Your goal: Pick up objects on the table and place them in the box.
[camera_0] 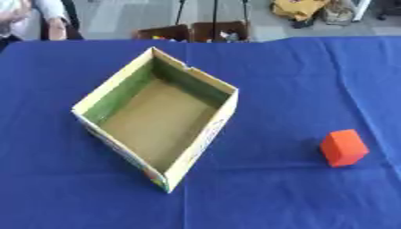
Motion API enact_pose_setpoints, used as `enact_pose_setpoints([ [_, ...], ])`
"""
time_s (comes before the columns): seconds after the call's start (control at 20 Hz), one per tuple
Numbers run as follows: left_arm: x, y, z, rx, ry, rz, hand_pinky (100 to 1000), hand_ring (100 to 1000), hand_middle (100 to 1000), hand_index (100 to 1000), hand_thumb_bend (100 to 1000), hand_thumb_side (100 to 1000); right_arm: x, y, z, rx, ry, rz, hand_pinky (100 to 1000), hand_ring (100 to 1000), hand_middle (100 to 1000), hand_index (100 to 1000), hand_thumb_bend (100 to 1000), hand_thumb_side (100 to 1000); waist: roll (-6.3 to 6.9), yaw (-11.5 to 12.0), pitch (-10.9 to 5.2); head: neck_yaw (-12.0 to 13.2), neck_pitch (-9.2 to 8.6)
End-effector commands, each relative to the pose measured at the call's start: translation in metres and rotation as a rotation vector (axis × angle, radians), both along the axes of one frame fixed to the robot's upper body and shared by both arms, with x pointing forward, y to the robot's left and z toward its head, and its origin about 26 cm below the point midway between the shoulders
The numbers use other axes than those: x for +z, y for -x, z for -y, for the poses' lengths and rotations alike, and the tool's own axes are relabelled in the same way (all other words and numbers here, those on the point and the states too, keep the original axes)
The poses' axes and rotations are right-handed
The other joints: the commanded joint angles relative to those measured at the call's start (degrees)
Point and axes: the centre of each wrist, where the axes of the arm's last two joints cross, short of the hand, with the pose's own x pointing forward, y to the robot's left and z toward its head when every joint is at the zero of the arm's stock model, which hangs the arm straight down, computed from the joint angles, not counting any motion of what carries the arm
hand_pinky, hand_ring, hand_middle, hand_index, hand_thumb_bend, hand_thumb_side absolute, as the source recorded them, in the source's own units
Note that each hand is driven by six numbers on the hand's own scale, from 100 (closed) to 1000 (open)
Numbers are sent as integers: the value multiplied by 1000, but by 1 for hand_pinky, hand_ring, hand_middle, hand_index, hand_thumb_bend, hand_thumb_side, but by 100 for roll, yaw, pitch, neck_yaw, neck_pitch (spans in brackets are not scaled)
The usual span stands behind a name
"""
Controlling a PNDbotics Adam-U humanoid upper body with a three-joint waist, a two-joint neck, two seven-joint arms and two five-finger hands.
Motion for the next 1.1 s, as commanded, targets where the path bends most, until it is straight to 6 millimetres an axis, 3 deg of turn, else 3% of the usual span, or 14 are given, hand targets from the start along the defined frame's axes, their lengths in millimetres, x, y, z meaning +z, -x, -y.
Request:
enact_pose_setpoints([
  [0.05, 10, 3, -4, 6, -38, 23, 552, 716, 820, 914, 100, 987, 11, -1, -6, 4, 135, -23, 789, 850, 871, 914, 389, 860, -93, 12, -182, -16, -43],
  [0.65, 10, 3, -2, 0, -41, 22, 551, 716, 821, 914, 100, 986, -6, 0, -10, -81, 312, -242, 809, 869, 897, 941, 415, 736, -102, 28, -156, -63, -95],
  [1.1, 10, 2, -1, -6, -42, 20, 550, 716, 821, 914, 100, 985, 1, -4, -14, -98, 291, -247, 806, 867, 889, 942, 411, 754, -100, 75, -151, -89, -93],
])
